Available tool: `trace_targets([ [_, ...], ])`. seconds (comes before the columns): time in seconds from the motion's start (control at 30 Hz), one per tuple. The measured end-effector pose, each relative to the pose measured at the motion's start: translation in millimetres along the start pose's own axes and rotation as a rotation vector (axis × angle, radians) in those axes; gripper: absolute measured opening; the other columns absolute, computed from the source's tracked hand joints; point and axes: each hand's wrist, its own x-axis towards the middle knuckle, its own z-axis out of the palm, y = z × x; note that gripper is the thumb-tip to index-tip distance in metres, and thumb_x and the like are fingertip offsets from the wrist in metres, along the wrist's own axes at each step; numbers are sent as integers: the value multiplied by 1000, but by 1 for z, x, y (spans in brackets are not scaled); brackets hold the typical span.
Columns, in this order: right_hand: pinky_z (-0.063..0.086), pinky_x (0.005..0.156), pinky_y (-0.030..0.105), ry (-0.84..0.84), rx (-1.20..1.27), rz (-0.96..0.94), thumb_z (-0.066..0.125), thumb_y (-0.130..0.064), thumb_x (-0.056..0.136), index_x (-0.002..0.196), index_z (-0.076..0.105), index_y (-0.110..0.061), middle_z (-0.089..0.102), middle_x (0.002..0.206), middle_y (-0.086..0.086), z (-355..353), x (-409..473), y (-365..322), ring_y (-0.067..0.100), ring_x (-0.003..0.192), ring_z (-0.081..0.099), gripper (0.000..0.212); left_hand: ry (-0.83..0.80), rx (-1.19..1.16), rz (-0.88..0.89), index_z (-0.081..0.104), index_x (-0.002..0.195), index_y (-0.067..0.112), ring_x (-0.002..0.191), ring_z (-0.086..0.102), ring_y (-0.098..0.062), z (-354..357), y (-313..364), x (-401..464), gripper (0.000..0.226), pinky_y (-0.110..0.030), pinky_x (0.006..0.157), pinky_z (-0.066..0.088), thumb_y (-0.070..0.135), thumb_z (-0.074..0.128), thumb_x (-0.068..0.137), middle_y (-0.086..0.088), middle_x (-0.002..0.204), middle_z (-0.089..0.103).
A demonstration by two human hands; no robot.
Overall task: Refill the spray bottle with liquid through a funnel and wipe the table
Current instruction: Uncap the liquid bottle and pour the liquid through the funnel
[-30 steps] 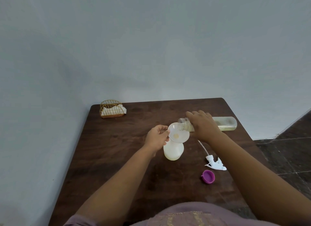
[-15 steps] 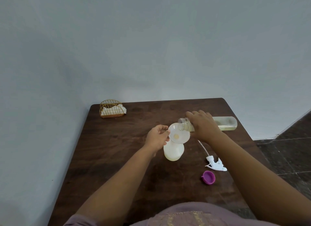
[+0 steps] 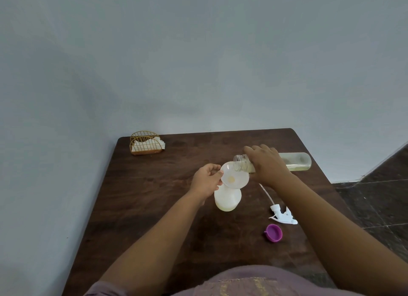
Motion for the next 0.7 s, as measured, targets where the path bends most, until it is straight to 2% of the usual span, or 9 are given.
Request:
trace_targets([
  [0.7, 40, 82, 32, -16, 8, 11, 75, -35, 74, 112, 50, -21, 58, 97, -3, -1, -1, -1, 19, 93, 51, 47, -1, 6, 21, 58, 127, 17, 86, 69, -14, -2, 2, -2, 31, -30, 79, 60, 23, 59, 97, -1, 114, 67],
])
